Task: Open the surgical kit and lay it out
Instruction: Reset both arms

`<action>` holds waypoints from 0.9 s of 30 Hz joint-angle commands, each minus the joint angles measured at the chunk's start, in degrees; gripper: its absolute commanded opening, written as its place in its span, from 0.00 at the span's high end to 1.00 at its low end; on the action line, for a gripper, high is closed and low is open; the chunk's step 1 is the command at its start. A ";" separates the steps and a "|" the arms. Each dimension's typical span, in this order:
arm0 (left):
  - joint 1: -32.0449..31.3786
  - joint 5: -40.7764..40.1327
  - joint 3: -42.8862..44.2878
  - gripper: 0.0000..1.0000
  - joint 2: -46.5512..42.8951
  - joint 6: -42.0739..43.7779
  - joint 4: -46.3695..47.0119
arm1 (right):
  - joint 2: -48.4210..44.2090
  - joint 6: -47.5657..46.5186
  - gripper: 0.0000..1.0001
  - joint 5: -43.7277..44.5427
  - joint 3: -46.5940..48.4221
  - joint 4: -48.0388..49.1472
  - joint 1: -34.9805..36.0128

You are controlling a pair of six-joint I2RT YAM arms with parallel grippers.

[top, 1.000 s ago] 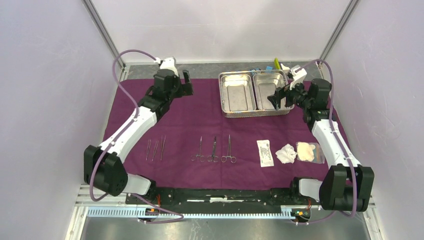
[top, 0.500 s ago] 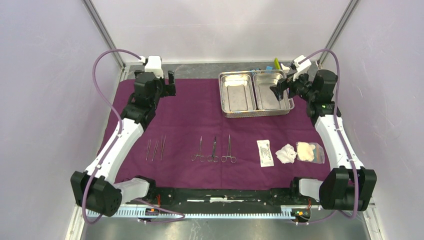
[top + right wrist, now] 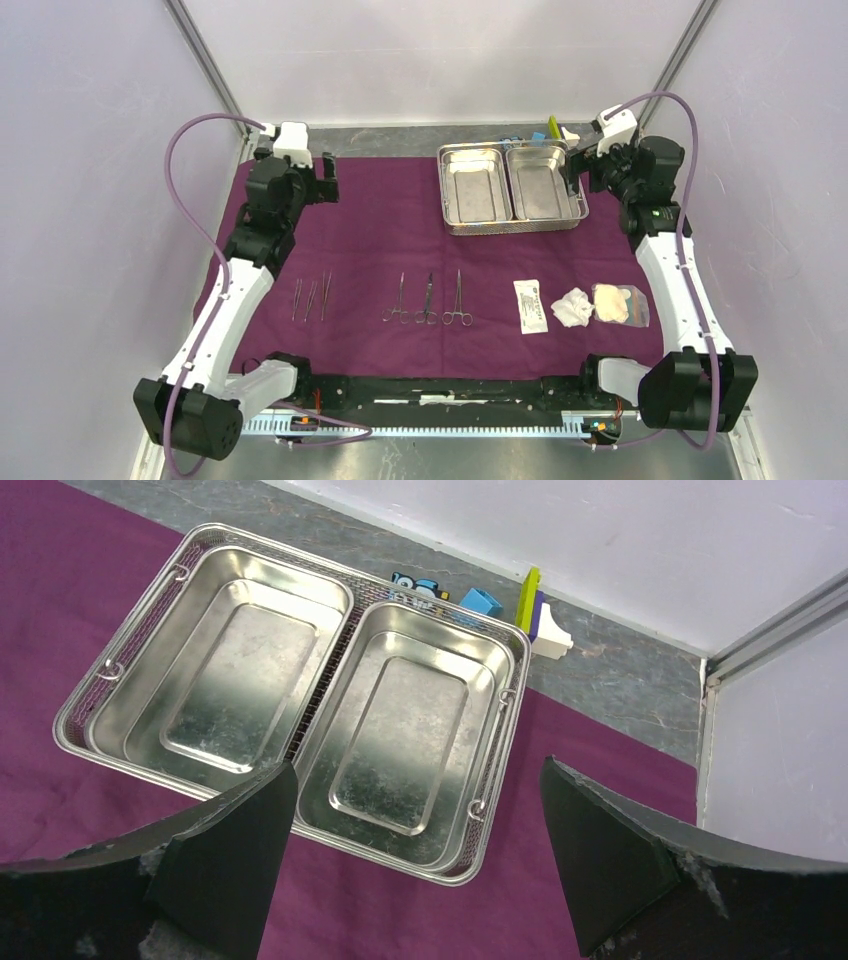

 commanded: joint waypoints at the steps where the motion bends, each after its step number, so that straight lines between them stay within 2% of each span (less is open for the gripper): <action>1: 3.73 4.55 3.13 0.00 -2.29 -4.10 -1.87 | -0.71 0.06 0.02 0.01 -1.32 0.97 0.21; 16: 4.56 9.82 -0.79 0.00 -2.38 -4.76 -2.76 | -0.20 0.11 0.02 -2.93 -8.30 5.49 -0.40; 27: 4.70 9.27 -1.22 0.00 -1.10 -4.22 -2.34 | 0.30 -2.14 0.02 -5.57 -9.31 5.62 -0.49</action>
